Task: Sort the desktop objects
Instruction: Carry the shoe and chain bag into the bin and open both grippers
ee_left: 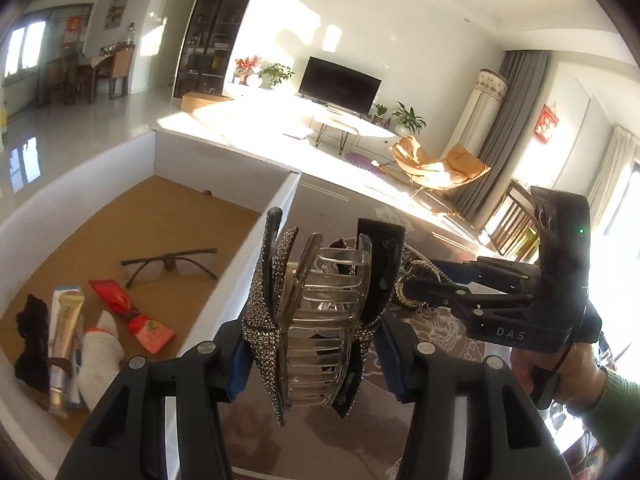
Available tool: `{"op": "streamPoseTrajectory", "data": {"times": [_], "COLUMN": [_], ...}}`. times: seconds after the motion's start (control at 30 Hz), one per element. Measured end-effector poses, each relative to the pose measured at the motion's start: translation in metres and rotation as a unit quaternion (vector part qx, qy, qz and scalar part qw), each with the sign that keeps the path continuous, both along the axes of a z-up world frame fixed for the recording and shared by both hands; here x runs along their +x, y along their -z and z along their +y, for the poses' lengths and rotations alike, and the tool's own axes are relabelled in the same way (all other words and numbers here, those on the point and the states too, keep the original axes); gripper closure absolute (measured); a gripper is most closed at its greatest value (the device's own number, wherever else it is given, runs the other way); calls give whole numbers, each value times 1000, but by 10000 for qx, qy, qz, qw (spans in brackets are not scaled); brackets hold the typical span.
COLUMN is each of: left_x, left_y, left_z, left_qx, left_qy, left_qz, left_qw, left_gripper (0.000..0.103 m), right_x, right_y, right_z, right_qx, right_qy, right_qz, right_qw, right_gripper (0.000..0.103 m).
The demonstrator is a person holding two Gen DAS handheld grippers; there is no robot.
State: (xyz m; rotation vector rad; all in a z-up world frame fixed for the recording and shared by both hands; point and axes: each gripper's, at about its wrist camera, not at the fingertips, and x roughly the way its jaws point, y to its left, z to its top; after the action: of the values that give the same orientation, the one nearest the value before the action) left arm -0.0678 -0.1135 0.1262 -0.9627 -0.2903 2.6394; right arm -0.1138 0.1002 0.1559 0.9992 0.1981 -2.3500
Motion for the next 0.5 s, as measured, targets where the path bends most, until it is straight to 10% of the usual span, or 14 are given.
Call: {"op": "streamPoseTrajectory", "data": {"times": [0.23, 0.43, 0.5], "left_x": [-22, -26, -26], "left_y": [15, 65, 76], "left_z": [-112, -141, -140], "left_qx": [-409, -485, -551], "left_qy": [-989, -1172, -1205], "left_qz": [-617, -1389, -1526], "left_qw": [9923, 9822, 9794], "left_gripper": [50, 49, 42], "right_x": [-27, -46, -50], "right_y": [-28, 24, 39], "right_z": [-148, -233, -241], "right_qx": [-246, 373, 479], "right_qy": [-927, -1343, -1302], "right_qz": [211, -359, -613], "right_qw": [9952, 9896, 9884], "right_gripper": [60, 59, 42]}}
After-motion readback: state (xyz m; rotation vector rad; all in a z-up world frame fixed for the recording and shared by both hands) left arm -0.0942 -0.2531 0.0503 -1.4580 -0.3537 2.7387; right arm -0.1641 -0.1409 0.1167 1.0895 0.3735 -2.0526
